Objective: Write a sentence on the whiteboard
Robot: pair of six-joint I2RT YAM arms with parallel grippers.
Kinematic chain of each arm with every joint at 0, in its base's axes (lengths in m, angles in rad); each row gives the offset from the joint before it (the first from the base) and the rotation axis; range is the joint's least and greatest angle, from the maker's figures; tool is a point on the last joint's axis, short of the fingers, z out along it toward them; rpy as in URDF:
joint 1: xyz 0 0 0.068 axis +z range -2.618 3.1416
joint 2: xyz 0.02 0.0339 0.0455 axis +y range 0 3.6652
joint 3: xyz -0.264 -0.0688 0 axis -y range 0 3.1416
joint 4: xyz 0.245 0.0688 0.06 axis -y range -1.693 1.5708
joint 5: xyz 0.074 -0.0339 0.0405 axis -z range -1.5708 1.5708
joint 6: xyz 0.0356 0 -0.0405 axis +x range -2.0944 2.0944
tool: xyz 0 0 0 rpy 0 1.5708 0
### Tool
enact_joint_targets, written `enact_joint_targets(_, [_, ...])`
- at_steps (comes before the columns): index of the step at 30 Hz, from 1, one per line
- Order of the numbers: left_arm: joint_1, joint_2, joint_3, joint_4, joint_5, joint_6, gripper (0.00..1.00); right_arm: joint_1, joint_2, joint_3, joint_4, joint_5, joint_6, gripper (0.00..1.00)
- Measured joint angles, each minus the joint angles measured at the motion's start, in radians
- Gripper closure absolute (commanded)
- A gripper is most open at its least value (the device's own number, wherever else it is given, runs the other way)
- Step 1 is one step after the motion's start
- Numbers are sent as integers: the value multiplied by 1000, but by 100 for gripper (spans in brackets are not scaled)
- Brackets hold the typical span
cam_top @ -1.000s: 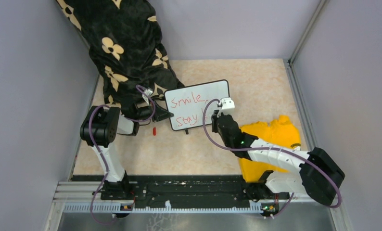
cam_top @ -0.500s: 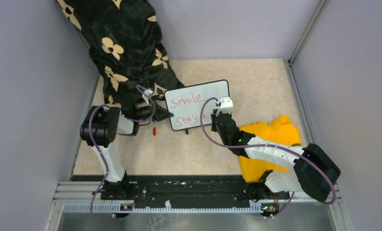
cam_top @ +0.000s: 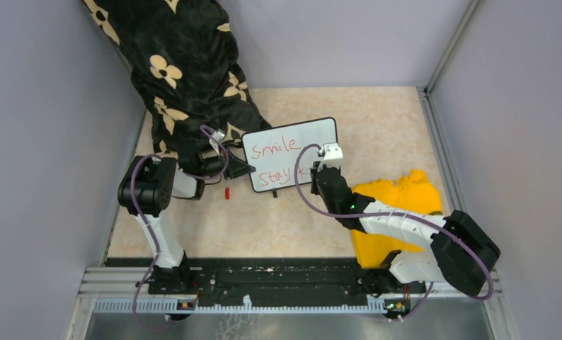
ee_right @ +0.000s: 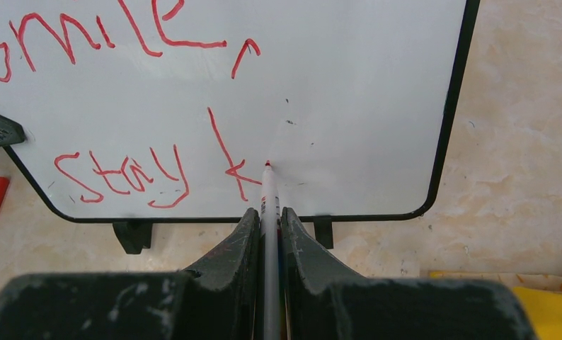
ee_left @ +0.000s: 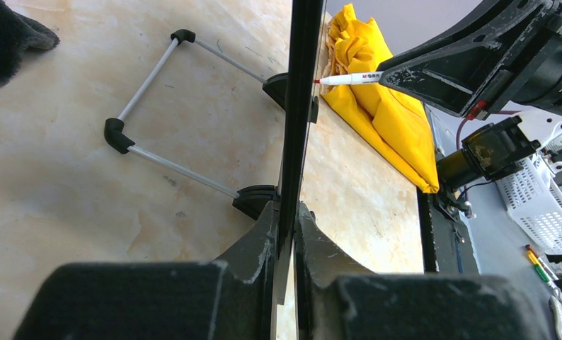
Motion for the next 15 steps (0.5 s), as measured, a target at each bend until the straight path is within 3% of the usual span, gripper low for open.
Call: enact_joint_targets(15, [-3,0,0,0,0,2,100,0,-10,-26,-13,-12,18,100])
